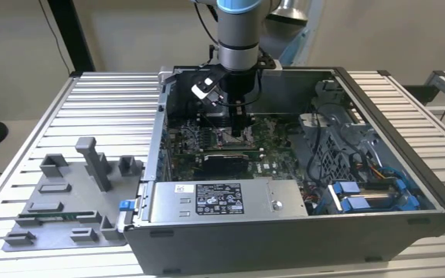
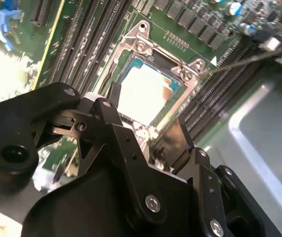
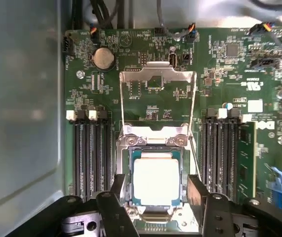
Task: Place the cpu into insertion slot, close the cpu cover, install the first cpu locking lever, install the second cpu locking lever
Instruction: 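Place the cpu into insertion slot, then close the cpu cover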
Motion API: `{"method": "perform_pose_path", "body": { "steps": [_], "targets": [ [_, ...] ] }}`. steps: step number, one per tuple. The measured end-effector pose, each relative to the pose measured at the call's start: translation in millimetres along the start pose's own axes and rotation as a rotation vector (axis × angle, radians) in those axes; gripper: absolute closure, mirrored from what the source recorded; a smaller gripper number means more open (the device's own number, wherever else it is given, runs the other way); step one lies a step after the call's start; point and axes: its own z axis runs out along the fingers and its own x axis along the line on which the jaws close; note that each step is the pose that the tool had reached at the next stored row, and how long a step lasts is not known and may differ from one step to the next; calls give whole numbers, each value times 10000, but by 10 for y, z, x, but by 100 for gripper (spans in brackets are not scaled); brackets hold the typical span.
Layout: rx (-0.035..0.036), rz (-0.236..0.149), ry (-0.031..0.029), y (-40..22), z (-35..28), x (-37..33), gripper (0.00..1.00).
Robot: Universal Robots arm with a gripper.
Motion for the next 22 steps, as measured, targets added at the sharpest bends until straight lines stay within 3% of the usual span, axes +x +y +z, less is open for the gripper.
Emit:
{"method": "perform_pose_path", "body": {
  "steps": [5,7,11,20,21,22],
  "targets": [
    [1,0,6,10,-223,6,0],
    [1,0,12,13,-280,8,0],
    [1,3,59,13,-284,7,0],
    [2,3,63,13,-284,7,0],
    [2,3,63,13,-284,7,100],
    [2,3,63,13,-284,7,100]
  ]
}}
